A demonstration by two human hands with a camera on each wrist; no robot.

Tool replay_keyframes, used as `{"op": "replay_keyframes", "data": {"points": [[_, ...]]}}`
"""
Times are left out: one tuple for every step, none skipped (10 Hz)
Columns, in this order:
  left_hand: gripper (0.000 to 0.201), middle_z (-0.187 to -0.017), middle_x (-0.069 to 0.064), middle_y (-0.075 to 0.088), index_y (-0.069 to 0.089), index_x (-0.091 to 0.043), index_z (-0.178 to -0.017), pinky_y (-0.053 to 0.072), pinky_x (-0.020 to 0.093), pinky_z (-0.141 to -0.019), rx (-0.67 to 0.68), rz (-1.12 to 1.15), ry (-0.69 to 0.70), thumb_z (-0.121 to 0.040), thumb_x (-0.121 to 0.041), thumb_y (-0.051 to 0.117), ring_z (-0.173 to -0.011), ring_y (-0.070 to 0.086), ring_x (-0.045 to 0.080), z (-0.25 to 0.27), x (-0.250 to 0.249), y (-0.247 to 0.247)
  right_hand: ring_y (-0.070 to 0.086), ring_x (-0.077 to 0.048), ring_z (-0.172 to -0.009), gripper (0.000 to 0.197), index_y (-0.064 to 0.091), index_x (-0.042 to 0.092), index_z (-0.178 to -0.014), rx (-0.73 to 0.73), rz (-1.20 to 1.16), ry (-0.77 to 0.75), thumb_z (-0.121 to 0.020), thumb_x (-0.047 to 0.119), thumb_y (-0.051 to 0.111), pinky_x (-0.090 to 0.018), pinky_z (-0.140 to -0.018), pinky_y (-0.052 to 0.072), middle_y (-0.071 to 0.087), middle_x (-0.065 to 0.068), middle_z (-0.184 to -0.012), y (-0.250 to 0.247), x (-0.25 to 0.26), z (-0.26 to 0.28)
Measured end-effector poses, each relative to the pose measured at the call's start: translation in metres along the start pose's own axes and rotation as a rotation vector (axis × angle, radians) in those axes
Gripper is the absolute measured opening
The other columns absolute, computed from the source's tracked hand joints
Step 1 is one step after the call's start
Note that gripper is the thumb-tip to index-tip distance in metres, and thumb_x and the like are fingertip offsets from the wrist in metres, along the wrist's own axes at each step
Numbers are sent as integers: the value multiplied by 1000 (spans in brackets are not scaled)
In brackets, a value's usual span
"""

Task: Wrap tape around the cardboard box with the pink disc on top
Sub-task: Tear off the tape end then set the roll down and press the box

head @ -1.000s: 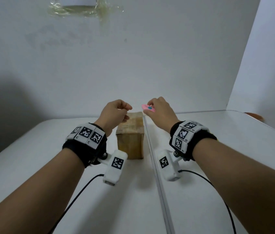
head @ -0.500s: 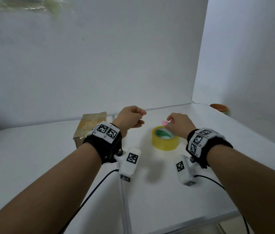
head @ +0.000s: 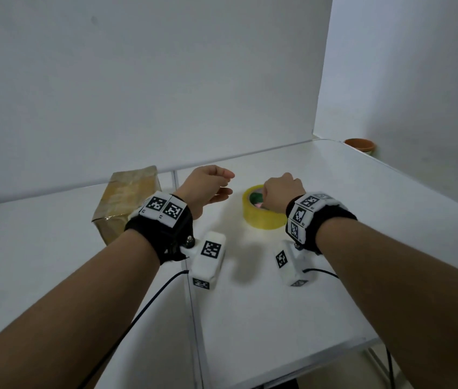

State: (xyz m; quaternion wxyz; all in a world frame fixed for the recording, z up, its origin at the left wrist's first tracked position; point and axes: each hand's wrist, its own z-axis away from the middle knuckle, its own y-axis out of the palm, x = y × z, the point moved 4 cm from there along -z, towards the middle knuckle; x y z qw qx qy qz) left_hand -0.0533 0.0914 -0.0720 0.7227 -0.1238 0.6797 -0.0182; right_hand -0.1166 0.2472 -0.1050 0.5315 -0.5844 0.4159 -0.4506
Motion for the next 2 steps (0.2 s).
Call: {"op": "replay_keyframes", "data": {"points": [[24,-90,1,59,62,-15,-85,55,15,-59,13,22,2,-93,2,47,-70,61,13,-2,2,0,45,-32,-125,31,58,9,-121,18,14,32,-95,25,51,-38,-102,36,56,-15,-128,-3,1,0],[25,-89,0,58,62,-15,-85,55,15,-60,8,19,17,-93,2,46,-70,61,13,-2,1,-2,48,-32,-121,28,62,10,-116,-16,-34,20,-90,17,55,-38,-99,38,61,-14,-123,-15,10,2]]}}
